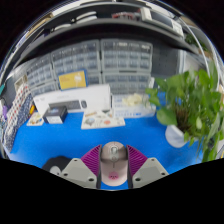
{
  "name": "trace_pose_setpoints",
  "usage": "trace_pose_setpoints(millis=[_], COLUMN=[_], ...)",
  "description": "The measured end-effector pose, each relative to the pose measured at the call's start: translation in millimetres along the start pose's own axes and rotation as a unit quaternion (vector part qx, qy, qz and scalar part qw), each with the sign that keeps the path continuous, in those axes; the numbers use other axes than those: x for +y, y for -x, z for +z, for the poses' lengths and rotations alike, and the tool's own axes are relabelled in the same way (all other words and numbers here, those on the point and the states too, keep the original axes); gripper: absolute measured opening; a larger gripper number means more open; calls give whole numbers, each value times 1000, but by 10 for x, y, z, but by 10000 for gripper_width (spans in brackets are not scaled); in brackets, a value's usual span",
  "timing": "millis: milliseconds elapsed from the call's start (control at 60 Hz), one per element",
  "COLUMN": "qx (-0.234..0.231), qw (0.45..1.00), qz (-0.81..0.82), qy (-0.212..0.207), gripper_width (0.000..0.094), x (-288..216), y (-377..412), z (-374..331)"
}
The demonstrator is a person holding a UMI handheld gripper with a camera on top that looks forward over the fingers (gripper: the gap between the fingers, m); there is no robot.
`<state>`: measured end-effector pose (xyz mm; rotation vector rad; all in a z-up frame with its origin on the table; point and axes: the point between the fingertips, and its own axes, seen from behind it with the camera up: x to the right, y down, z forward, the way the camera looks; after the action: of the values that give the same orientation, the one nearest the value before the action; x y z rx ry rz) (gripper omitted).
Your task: Arrange mouse
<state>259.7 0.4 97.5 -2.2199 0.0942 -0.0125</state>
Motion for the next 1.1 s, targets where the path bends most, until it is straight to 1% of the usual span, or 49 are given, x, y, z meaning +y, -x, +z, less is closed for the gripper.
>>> trace_pose_setpoints(millis=[67, 167, 300, 400, 517, 717, 900, 917, 933, 1033, 1100], qx=[8, 4, -12, -22, -36, -24, -20, -21, -22, -23, -20], qw=[999, 998, 997, 998, 998, 998, 996, 996, 997, 997, 997], qz=[-3, 0, -12, -27, -32, -39, -40, -38, -33, -32, -33], qy=[-31, -56, -69, -57, -28, 43, 79, 84, 69, 71, 72], gripper_width=[360, 359, 355, 355, 356, 357, 361, 333, 358, 357, 384], x=[-355, -683, -776, -571, -123, 793, 1264, 1299, 1249, 1271, 1274], y=[151, 537, 1162, 1579, 1908, 1895, 1836, 1839, 1845, 1824, 1825], z=[-161, -374, -556, -541, -382, 50, 235, 228, 251, 264, 264])
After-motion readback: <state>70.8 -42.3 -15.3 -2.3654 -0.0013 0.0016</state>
